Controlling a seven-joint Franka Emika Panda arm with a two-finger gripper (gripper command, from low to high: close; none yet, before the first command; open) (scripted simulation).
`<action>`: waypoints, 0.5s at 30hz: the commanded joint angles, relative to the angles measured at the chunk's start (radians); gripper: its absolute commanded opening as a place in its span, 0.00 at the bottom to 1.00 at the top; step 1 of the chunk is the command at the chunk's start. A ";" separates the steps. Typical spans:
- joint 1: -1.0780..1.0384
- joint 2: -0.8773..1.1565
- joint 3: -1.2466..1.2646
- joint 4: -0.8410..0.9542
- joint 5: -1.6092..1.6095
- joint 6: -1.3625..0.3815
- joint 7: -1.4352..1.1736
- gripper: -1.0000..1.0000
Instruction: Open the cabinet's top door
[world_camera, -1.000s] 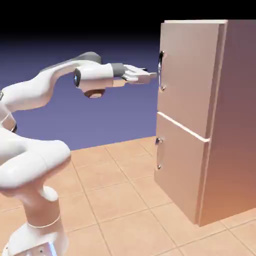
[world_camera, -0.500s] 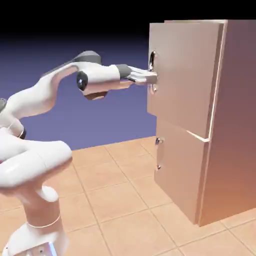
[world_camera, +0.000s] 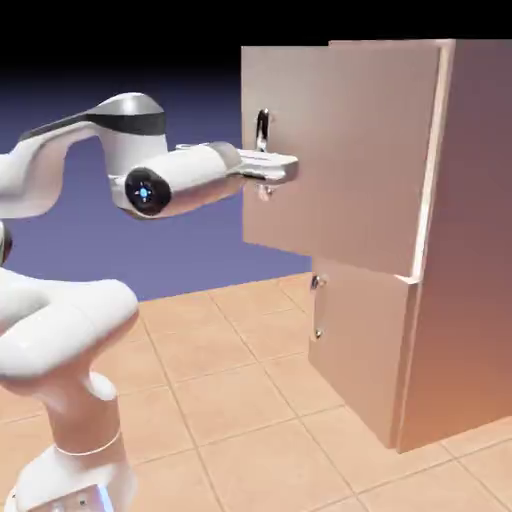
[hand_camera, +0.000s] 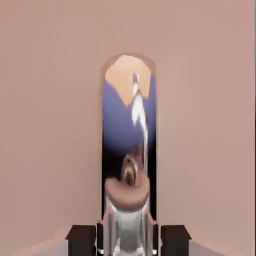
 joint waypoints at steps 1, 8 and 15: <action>-0.005 0.020 -0.036 -0.001 -0.032 -0.038 -0.018 0.00; -0.039 0.229 -0.285 0.048 -0.291 -0.307 -0.165 0.00; -0.037 0.482 -0.456 0.175 -0.515 -0.524 -0.304 0.00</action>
